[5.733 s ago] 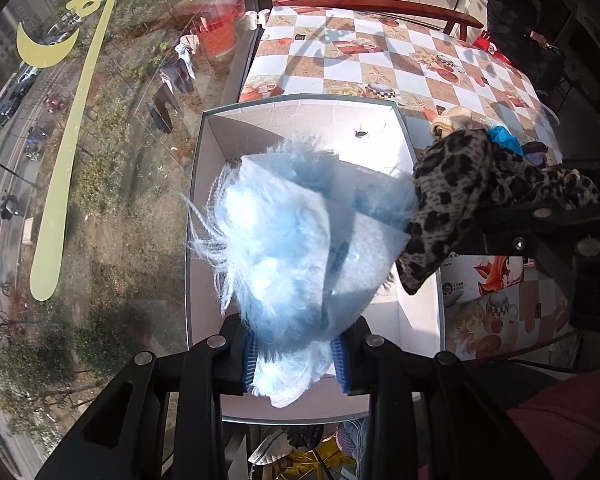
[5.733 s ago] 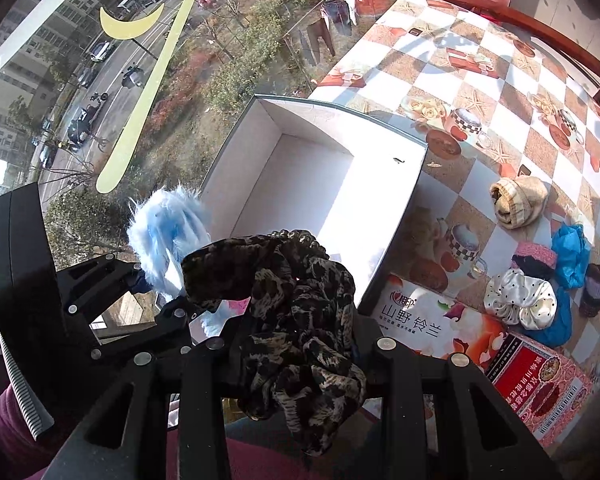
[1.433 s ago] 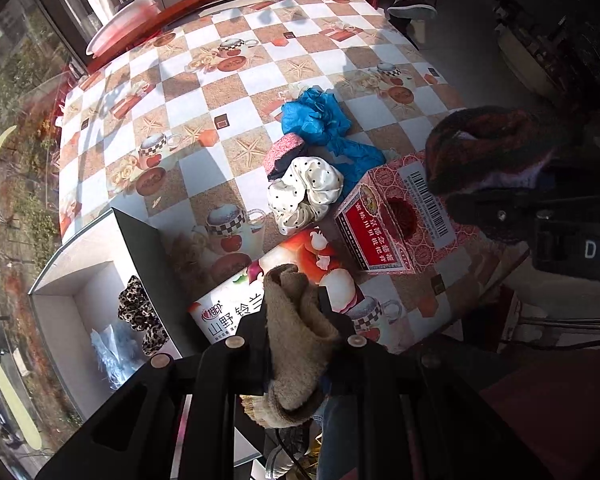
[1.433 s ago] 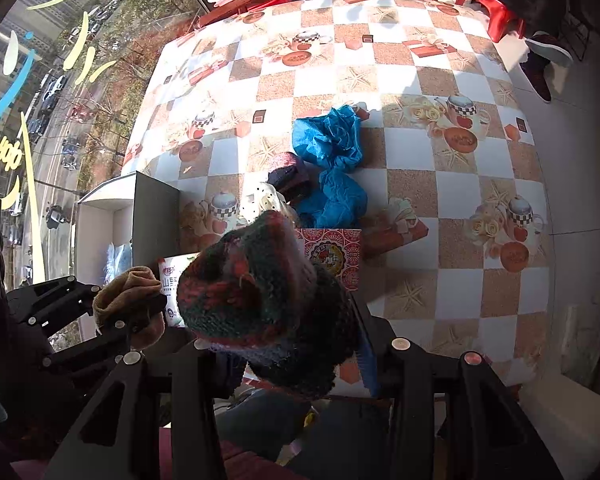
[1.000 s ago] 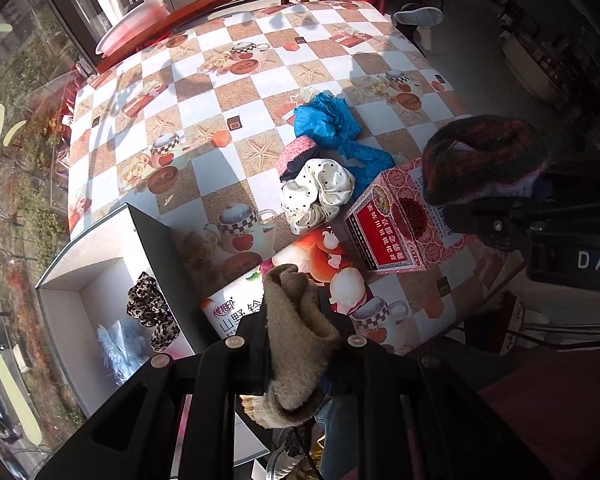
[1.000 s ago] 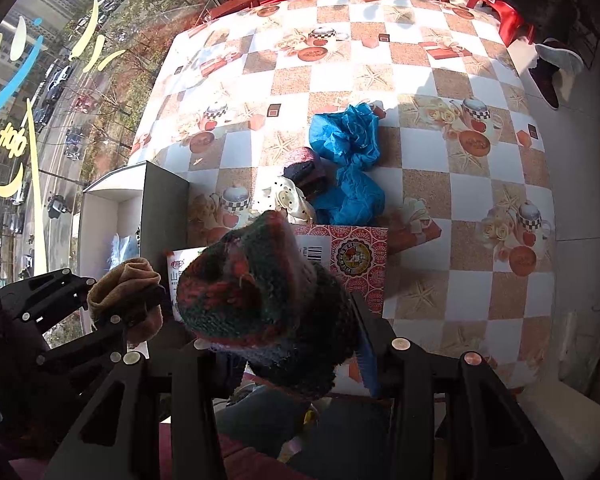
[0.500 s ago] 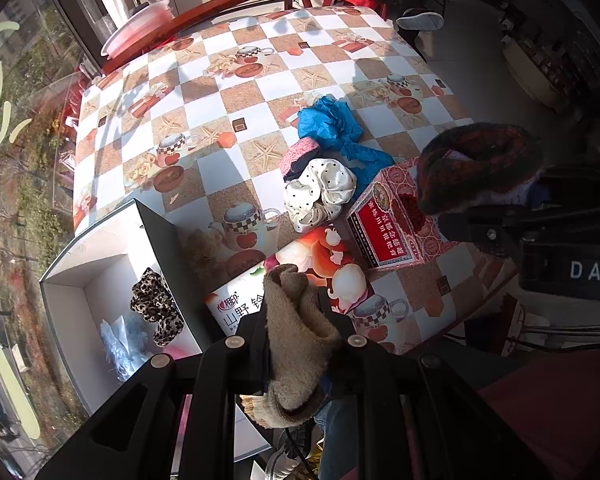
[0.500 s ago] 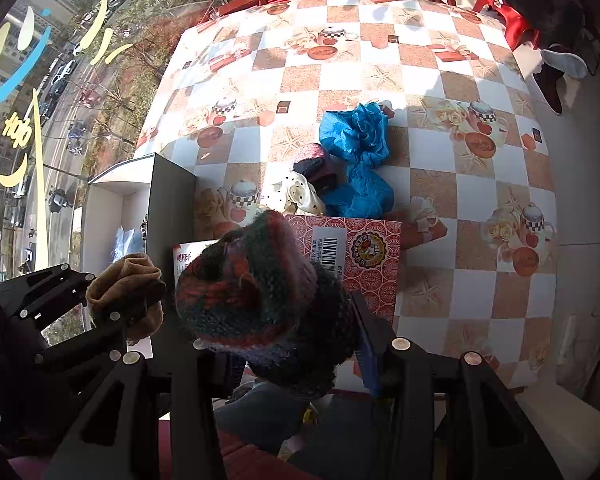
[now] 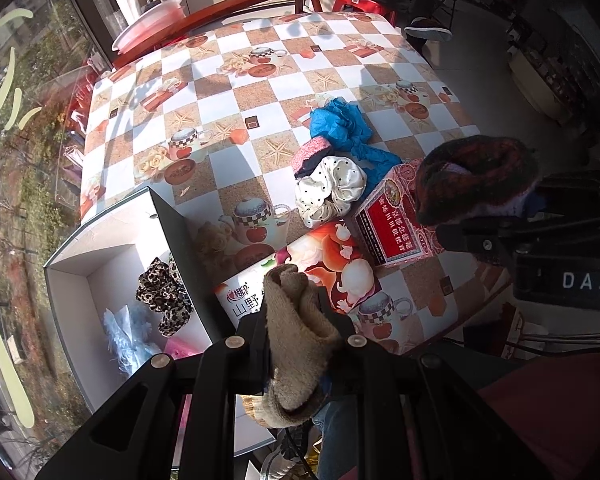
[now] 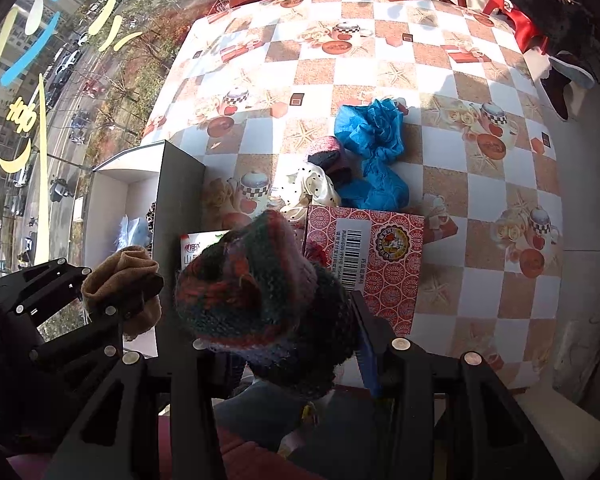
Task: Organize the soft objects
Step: 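Lift and carry the beige knit item and striped hat over the white box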
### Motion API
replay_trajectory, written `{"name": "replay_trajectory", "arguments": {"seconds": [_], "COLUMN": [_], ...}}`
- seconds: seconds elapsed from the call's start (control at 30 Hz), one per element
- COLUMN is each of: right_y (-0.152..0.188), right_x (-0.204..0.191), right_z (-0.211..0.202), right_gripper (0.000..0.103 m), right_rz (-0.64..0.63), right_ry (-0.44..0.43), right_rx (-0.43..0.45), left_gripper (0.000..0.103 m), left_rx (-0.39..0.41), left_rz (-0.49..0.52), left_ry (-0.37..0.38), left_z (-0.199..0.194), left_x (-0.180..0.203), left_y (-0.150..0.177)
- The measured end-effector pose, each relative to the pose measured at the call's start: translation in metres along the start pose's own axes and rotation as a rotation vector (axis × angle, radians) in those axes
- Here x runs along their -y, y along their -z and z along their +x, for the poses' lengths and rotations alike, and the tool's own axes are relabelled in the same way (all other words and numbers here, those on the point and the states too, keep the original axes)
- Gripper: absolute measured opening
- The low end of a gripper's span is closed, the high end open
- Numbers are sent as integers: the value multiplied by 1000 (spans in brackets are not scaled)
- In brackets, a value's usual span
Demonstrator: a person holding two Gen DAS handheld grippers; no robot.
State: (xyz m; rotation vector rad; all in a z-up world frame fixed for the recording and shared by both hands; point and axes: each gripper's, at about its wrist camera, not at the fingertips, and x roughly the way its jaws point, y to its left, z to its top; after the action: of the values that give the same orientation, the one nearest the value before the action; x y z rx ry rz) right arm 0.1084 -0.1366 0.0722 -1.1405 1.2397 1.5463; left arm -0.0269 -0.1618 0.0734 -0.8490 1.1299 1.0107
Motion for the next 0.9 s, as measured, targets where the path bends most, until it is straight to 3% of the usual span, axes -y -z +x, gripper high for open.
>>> {"name": "replay_trajectory", "arguments": {"seconds": [0.9], "right_y": [-6], "right_x": [-63], "right_z": [9], "right_gripper": [46], "right_rz": [-183], "right_ry": [2], "right_rx": [-20], "left_gripper": [19], "left_rx": [58], "left_rz": [-151], "left_ry": [-44], "left_z": [-22], "left_x": [-47], "left_y": [32]}}
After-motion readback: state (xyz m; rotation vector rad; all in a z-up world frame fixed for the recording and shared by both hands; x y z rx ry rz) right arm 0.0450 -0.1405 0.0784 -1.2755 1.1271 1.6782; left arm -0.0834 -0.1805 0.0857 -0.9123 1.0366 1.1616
